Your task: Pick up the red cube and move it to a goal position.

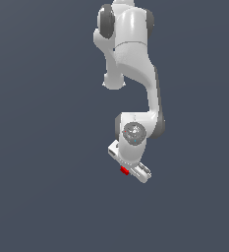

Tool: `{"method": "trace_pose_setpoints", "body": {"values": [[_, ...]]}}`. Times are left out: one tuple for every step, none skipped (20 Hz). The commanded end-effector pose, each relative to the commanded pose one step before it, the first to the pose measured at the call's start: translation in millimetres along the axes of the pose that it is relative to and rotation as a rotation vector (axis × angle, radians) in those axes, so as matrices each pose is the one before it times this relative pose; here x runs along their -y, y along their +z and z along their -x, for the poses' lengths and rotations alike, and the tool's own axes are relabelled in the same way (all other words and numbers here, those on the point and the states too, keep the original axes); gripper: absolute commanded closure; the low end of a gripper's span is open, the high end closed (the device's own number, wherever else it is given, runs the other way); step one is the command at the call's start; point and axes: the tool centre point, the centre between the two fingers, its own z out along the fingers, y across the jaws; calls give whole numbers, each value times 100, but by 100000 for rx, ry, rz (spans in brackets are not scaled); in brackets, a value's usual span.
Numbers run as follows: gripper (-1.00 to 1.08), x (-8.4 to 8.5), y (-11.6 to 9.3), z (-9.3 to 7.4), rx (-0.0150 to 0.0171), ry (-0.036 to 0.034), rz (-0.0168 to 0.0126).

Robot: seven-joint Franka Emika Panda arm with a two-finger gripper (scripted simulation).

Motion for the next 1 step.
{"method": "trace_pose_setpoints", "body": {"values": [[108, 106, -47, -97, -29, 56, -76]]}}
